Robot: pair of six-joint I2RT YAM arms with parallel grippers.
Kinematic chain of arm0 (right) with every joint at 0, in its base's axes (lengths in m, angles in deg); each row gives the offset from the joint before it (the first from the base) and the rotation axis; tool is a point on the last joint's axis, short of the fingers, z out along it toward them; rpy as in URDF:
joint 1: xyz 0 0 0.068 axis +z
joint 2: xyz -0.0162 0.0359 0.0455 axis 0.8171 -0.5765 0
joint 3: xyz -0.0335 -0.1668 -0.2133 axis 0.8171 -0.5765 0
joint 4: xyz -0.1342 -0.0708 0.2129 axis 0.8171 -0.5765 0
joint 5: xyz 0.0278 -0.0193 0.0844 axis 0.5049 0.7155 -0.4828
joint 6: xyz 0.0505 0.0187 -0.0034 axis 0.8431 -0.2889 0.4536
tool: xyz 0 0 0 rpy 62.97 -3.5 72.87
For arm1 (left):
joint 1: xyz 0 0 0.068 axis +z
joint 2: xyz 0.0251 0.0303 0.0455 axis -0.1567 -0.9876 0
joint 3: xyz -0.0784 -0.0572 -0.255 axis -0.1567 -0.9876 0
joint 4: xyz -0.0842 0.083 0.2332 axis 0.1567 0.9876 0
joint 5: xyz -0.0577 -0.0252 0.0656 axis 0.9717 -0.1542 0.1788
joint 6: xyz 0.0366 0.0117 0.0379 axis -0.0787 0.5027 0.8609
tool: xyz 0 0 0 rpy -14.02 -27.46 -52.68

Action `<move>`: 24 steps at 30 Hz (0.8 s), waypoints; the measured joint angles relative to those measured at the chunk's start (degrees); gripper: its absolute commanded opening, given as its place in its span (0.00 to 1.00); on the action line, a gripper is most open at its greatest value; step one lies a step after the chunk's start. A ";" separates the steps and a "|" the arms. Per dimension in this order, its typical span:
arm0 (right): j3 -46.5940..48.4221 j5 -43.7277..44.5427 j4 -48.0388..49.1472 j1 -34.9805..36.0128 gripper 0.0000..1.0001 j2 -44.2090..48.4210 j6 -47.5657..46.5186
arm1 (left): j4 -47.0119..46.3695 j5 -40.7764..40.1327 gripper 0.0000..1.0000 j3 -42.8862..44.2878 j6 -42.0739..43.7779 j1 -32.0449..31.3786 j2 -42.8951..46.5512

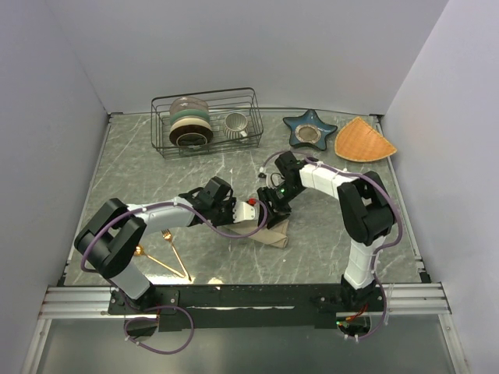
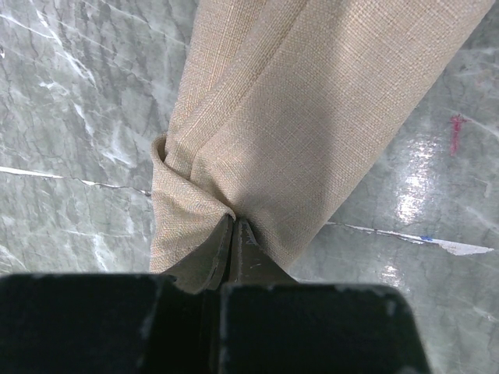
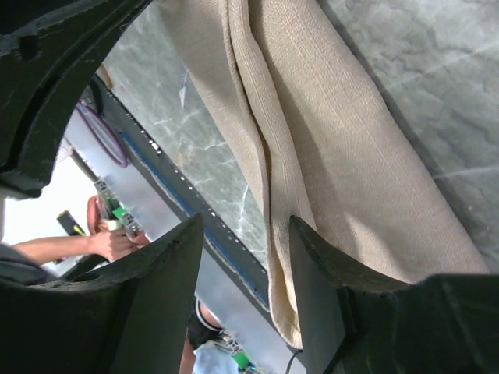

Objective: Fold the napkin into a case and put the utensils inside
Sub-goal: Stuff the top corner of the smaller-rectangle-folded napkin into the folded napkin.

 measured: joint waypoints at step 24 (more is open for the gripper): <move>1.53 5.64 0.35 -0.39 0.56 -0.96 -1.49 | -0.37 0.35 0.01 0.09 0.92 0.00 -0.22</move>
